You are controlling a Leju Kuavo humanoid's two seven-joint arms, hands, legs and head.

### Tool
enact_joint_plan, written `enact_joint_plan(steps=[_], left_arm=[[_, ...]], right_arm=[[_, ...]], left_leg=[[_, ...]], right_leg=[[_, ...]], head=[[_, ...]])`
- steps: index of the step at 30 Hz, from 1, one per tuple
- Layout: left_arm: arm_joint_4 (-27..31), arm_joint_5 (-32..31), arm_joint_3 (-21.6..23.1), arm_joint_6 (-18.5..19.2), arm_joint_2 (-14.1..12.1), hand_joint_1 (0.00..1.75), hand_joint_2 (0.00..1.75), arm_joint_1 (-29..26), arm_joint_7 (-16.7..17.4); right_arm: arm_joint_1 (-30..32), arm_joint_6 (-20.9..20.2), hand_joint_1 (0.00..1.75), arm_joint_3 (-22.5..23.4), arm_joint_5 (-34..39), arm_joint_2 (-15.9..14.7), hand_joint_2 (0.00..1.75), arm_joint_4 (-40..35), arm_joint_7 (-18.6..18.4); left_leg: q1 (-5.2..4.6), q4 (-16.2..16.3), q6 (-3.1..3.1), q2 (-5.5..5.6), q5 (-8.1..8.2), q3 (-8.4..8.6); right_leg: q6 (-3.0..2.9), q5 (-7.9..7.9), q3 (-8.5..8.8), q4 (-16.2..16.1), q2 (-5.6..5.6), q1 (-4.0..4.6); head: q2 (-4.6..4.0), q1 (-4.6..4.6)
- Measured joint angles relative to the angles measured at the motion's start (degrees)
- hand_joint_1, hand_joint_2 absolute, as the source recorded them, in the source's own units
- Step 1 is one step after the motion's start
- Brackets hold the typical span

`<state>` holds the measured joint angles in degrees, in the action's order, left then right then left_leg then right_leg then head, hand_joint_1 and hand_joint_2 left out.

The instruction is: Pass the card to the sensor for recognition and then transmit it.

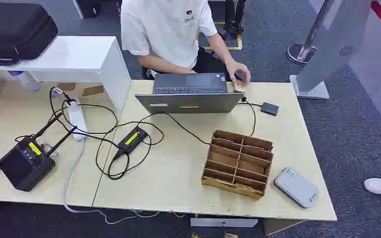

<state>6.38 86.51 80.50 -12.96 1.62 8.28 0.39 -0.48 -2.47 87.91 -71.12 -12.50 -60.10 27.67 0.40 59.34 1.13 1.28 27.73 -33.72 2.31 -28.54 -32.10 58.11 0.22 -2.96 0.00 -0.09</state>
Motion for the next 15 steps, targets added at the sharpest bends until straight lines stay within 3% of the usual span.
enact_joint_plan(steps=[5, 7, 11, 15], left_arm=[[0.0, 0.15, 0.04, 0.02, 0.0, 0.0, 1.75, 0.01, 0.0], [0.0, -0.22, 0.24, 0.31, -0.02, 0.0, 1.75, 0.01, 0.0], [0.0, -1.44, 1.4, 1.27, -0.33, 0.0, 1.75, 0.16, 0.18], [0.0, -2.12, 2.53, 2.41, -0.7, 0.0, 1.75, 0.46, 0.44]], right_arm=[[-1.27, -0.22, 0.0, -0.15, 0.44, -2.35, 1.75, -4.05, 2.45], [-1.84, -1.86, 0.0, -0.81, 1.09, -4.12, 1.75, -5.19, 0.96], [-4.24, -5.64, 0.0, -5.49, 4.51, -15.26, 1.75, -4.75, -6.08], [-10.46, -6.66, 0.0, -16.93, 13.56, -31.31, 1.75, 1.6, -13.14]], left_leg=[[-0.01, 0.01, -0.06, 0.01, 0.0, -0.02], [-0.03, 0.01, -0.09, 0.01, 0.02, -0.05], [-0.22, -0.01, -0.22, 0.0, -0.03, -0.1], [-0.39, 0.02, -0.36, -0.03, -0.11, -0.08]], right_leg=[[0.01, 0.0, 0.01, 0.0, -0.01, 0.0], [0.01, 0.0, 0.02, 0.01, -0.01, -0.01], [0.16, 0.0, 0.06, 0.04, 0.0, -0.19], [0.33, 0.09, 0.03, 0.04, 0.02, -0.38]], head=[[0.0, -0.02], [-0.02, -0.02], [0.0, -0.02], [0.0, 0.04]])
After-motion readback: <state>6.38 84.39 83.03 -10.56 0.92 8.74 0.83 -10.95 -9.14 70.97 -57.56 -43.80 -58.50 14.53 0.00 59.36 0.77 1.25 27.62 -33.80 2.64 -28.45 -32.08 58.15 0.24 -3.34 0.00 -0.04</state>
